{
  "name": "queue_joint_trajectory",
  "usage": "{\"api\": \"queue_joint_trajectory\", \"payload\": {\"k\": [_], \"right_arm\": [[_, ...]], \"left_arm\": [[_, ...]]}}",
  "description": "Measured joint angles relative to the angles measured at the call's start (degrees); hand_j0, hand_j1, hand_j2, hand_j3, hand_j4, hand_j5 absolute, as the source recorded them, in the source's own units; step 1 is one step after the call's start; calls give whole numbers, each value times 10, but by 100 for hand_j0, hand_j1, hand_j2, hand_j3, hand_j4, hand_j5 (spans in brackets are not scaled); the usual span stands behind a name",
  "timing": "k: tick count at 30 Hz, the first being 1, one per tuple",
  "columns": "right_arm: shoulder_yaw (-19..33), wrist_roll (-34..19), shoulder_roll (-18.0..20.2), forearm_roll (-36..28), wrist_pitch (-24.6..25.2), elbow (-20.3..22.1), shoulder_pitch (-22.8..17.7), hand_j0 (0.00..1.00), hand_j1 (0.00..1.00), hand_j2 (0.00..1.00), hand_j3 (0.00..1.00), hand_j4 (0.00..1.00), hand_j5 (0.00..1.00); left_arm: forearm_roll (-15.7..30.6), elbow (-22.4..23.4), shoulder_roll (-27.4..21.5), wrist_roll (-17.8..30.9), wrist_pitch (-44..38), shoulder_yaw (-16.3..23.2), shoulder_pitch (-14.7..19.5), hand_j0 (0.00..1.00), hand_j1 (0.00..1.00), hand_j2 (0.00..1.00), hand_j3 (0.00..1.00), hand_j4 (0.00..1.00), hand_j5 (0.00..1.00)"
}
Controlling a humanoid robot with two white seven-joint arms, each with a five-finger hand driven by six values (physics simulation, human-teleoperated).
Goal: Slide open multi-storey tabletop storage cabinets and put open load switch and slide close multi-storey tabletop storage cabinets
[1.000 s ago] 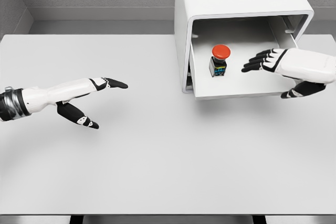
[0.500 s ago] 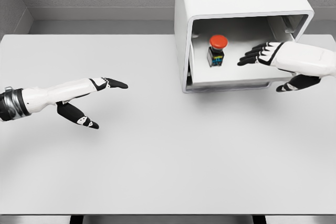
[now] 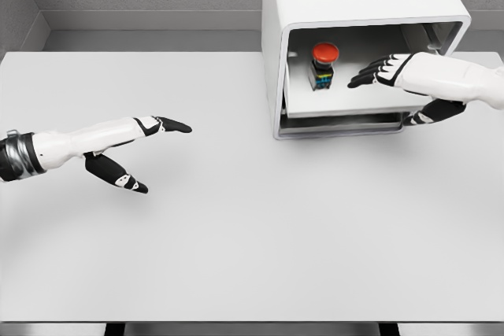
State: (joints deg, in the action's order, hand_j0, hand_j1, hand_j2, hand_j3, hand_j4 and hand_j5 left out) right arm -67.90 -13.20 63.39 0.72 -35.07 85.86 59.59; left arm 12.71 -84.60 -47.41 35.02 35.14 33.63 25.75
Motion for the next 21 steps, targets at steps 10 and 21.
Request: {"api": "queue_joint_trajectory", "payload": {"k": [10, 21], "right_arm": [[0, -16, -34, 0, 0, -58, 10, 94, 94, 94, 94, 94, 94], [1, -27, -60, 1, 0, -96, 17, 94, 94, 94, 94, 94, 94]], "left_arm": [[0, 0, -1, 0, 0, 0, 0, 100, 100, 100, 100, 100, 100], [0, 0, -1, 0, 0, 0, -1, 100, 100, 100, 100, 100, 100]]}}
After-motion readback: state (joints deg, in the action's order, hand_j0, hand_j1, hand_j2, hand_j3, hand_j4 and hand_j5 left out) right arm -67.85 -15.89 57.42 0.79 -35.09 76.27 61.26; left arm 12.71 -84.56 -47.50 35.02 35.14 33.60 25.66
